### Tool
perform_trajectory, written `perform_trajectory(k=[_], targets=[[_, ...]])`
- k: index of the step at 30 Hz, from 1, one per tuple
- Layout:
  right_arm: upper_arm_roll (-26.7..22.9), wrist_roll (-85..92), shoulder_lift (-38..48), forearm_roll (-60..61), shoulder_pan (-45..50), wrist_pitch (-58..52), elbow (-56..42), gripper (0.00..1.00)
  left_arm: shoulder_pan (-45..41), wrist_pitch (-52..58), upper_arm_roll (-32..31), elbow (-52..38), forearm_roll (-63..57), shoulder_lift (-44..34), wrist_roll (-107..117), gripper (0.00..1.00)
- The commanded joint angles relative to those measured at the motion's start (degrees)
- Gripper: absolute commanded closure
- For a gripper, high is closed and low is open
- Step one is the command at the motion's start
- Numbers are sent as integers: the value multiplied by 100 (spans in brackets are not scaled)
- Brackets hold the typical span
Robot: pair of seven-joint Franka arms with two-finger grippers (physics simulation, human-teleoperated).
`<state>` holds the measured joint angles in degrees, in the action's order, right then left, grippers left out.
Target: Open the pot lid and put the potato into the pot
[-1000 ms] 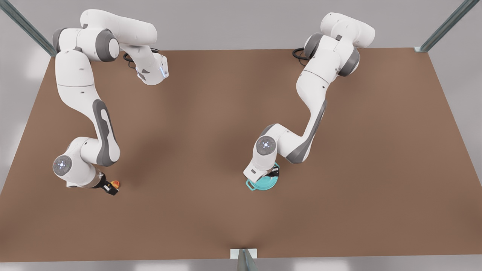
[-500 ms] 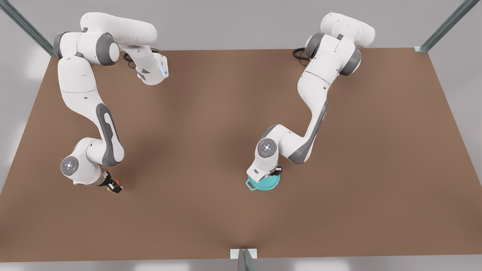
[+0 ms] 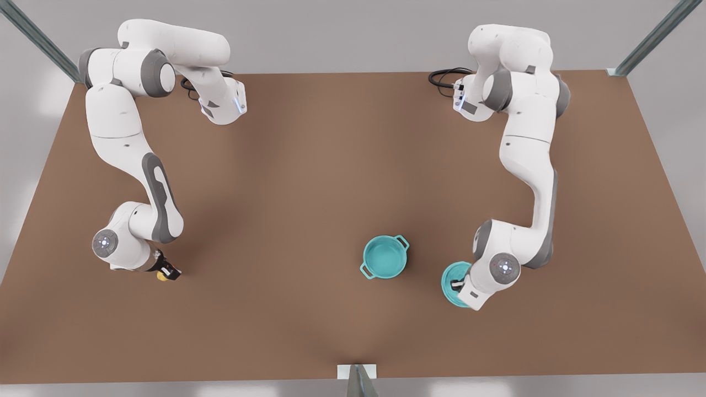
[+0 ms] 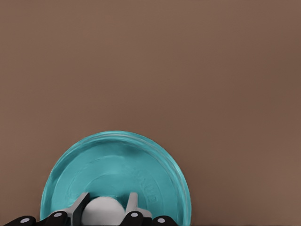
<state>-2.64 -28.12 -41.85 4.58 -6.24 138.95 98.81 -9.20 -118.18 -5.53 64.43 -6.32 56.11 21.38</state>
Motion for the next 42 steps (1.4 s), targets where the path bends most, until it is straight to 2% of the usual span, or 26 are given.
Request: perform_trajectory(k=[1, 2, 3, 5, 7, 9, 10, 11, 12, 14, 15, 16, 17, 18, 25, 32, 42], targets=[[0, 184, 1, 8, 0, 9, -2, 18, 24, -715, -1, -10, 158, 119, -3157, 54], [0, 184, 1, 8, 0, 0, -2, 22, 15, -803, -1, -10, 149, 119, -3166, 35], [0, 201, 1, 8, 0, 0, -2, 22, 15, -803, 8, -19, 149, 110, -3175, 0], [0, 219, -8, 8, 0, 0, -2, 24, 15, -285, 70, -27, 105, -74, -3061, 0], [0, 254, 1, 8, 0, 0, -2, 28, -38, 804, 52, -27, 35, -601, -2164, 0], [0, 245, -8, 8, 0, -8, -10, 33, 181, 3071, 105, 8, 104, -2139, -1778, 0], [0, 245, -8, 8, 0, -8, -2, 35, 489, 3697, 105, 209, 658, -2727, -1531, 0], [0, 245, -8, 17, 0, -17, -2, 36, 551, 2146, 96, 2577, 659, -4298, -1540, 0], [0, 245, 1, 17, 0, -35, -2, 37, 525, 954, 52, 4271, 623, -5365, -1549, 0], [-9, 236, 1, 26, 0, -70, -2, 40, 437, 1473, 43, 3023, 500, -4706, -1540, 0], [-9, 236, 1, 35, 0, -79, -10, 40, 384, 1473, 34, 2979, 518, -4680, -1505, 0], [-9, 236, 10, 35, 0, -79, -2, 40, 401, 1929, 87, 2935, 693, -4776, -1566, 0], [-9, 236, 19, 43, 0, -96, -2, 40, 349, 2545, -184, 2118, 589, -4803, -1566, 0], [-9, 228, 27, 43, 0, -105, -2, 41, 349, 2660, -379, 2029, 290, -4803, -1522, 0], [-9, 228, 45, 43, 0, -149, -2, 44, 393, 2625, -370, 2047, 641, -4724, -1531, 0], [0, 254, 45, 35, 0, -149, -37, 37, 525, 2598, -335, 2091, 808, -4697, -1558, 0], [-9, 377, 36, 8, 0, -149, -169, 37, 507, 2695, -361, 2091, 843, -4688, -1566, 0]])
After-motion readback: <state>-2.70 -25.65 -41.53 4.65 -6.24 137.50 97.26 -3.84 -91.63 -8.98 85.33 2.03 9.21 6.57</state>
